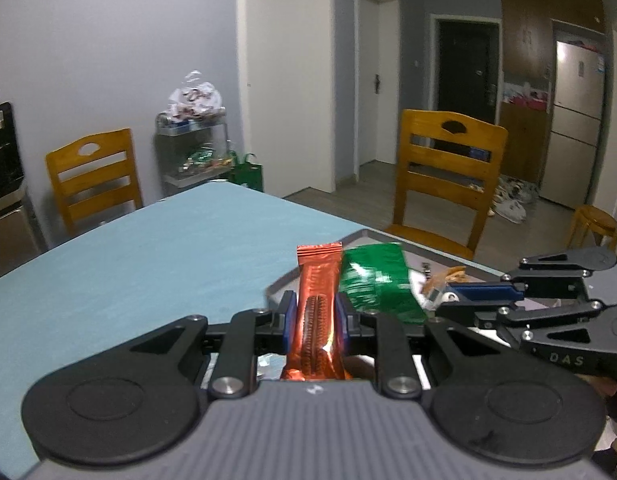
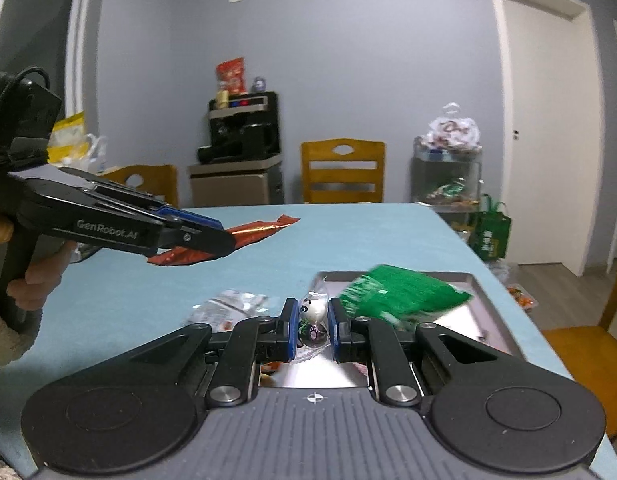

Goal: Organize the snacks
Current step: 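Carry the white candy and orange bar over the grey box with both grippers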

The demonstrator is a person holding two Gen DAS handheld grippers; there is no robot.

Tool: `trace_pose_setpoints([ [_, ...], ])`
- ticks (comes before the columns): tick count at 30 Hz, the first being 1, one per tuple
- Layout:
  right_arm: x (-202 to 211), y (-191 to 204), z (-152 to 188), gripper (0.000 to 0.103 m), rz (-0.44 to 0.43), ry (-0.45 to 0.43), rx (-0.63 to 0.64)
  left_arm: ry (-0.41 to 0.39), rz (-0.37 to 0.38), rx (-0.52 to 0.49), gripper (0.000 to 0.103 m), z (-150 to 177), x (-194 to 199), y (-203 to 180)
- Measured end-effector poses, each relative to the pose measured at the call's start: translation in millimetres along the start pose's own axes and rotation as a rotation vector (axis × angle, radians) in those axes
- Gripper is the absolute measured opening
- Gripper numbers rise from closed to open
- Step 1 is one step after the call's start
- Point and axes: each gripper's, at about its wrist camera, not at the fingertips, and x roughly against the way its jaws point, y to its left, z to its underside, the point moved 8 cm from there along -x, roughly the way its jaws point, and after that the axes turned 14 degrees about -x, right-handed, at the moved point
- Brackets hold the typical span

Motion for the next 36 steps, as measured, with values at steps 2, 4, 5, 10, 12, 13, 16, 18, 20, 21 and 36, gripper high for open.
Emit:
trace_pose_setpoints([
  [2,4,-11,1,0.018,0.011,-0.007,-0.012,0.004,0.023,-0.012,0.018,-6,-8,-13],
  [4,7,-21,1,0.018,0.024,-0.011,-0.025,0.012,0.047,-0.022,0.018,-12,-18,-27],
  [5,8,-25,2,0.018,0.03,-0.012,-0.031,0.015,0.057,-0.029,0.018,-14,-23,-33],
  [10,13,-41,5,0.018,0.05,-0.01,-0.046,0.026,0.113,-0.065,0.018,-22,-40,-67],
  [12,14,-48,7,0.018,0.06,-0.005,-0.05,0.035,0.138,-0.075,0.018,-23,-44,-79],
  [13,15,-52,9,0.018,0.067,0.0,-0.052,0.04,0.15,-0.08,0.018,-23,-47,-84],
  [16,16,-63,17,0.018,0.088,0.023,-0.058,0.06,0.179,-0.099,0.018,-20,-56,-101],
  [18,17,-70,23,0.018,0.105,0.031,-0.068,0.068,0.201,-0.112,0.018,-18,-61,-111],
  [20,21,-77,28,0.018,0.122,0.037,-0.077,0.073,0.224,-0.127,0.018,-16,-63,-120],
  [21,23,-80,29,0.018,0.131,0.038,-0.079,0.073,0.231,-0.134,0.018,-16,-64,-124],
  [36,38,-112,49,0.018,0.247,0.065,-0.085,0.033,0.355,-0.282,0.018,3,-65,-171],
])
